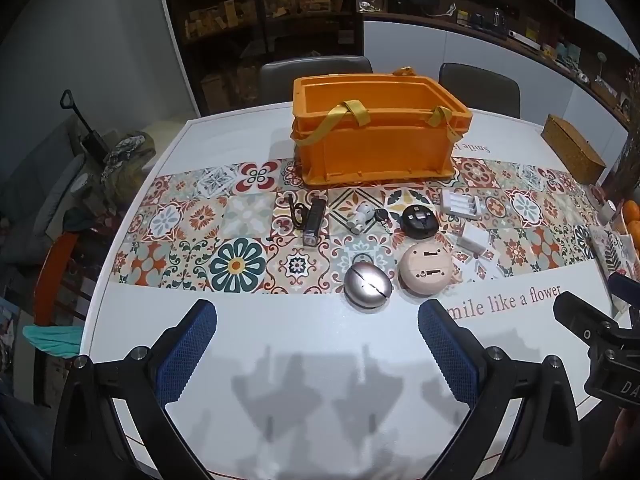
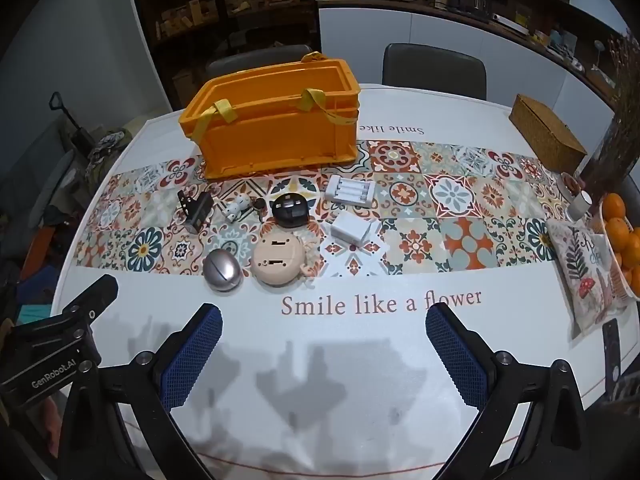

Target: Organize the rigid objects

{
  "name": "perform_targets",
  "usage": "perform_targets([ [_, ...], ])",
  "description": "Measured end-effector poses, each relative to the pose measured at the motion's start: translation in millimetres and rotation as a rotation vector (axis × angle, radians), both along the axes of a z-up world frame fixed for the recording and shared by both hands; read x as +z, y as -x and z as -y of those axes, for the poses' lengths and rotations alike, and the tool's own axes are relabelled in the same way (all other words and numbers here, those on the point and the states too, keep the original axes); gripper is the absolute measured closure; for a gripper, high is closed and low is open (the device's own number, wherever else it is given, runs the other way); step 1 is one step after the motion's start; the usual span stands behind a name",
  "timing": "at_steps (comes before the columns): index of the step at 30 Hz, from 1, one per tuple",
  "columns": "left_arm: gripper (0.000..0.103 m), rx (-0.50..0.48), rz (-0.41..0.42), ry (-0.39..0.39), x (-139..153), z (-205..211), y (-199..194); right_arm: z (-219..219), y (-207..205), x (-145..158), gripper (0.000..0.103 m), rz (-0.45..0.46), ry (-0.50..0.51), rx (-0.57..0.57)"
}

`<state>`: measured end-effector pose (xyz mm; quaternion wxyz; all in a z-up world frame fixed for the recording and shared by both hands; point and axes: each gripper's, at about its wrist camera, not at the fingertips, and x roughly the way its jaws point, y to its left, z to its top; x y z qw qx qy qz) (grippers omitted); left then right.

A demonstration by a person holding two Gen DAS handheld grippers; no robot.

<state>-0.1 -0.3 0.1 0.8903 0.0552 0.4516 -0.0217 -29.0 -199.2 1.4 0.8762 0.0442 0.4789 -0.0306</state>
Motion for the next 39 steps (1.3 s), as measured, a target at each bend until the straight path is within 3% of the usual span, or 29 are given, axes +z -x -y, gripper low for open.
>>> perform_targets([
  [39,0.0,0.021,0.002,-0.012,-1.4,-3.7,-2.7,0.6,-8.8,-1.8,0.001,-0.007,-0.01,0.003],
])
